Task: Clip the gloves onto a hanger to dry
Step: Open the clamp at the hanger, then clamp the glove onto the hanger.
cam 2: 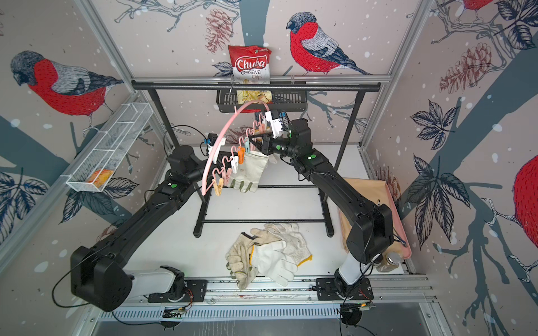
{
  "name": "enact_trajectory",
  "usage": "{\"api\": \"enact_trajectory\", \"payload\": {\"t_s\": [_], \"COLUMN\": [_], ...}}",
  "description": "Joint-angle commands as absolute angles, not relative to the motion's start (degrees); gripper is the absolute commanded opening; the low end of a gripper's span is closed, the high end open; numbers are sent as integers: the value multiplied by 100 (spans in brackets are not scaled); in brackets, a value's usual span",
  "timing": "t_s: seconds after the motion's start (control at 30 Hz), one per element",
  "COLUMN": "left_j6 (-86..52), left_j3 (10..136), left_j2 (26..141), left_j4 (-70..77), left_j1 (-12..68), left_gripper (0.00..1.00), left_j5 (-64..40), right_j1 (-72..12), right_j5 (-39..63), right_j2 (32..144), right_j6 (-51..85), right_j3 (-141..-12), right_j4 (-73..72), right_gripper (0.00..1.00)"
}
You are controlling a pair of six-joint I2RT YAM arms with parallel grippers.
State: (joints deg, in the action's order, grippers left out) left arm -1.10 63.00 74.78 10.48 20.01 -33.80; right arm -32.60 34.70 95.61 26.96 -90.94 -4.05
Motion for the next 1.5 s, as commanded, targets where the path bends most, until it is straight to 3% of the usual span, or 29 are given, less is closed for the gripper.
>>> {"api": "enact_trajectory", "payload": {"t_s": [0.0,0.73,0.8,0.9,1.17,1.27,1.43,1.47], "left_j6": [-96,-659,-672,-700,-731,-779,-791,-791], "left_j3": [6281,6270,6225,6192,6170,6107,5888,5857], "left_j2": [7482,7454,7427,7409,7409,7368,7207,7171], "left_j4": [1387,1976,1999,2019,2054,2087,2168,2174], "left_j1": [1986,1970,1969,1976,1969,1969,1962,1961], "left_gripper": [0,0,0,0,0,27,51,65], "left_j5": [-3394,-3270,-3244,-3234,-3226,-3030,-2718,-2662], "right_j1": [-3248,-3215,-3204,-3182,-3156,-3160,-3131,-3123], "right_j5": [3512,3571,3588,3580,3540,3419,3113,3035], "right_j2": [9547,9465,9468,9469,9413,9378,9234,9186], "right_j6": [2716,2752,2770,2802,2797,2745,2742,2744], "right_j3": [-9088,-8948,-8935,-8930,-8860,-8851,-8749,-8715], "right_j4": [-538,-580,-588,-605,-677,-581,-404,-383], "right_gripper": [20,22,26,42,61,65,69,69]}}
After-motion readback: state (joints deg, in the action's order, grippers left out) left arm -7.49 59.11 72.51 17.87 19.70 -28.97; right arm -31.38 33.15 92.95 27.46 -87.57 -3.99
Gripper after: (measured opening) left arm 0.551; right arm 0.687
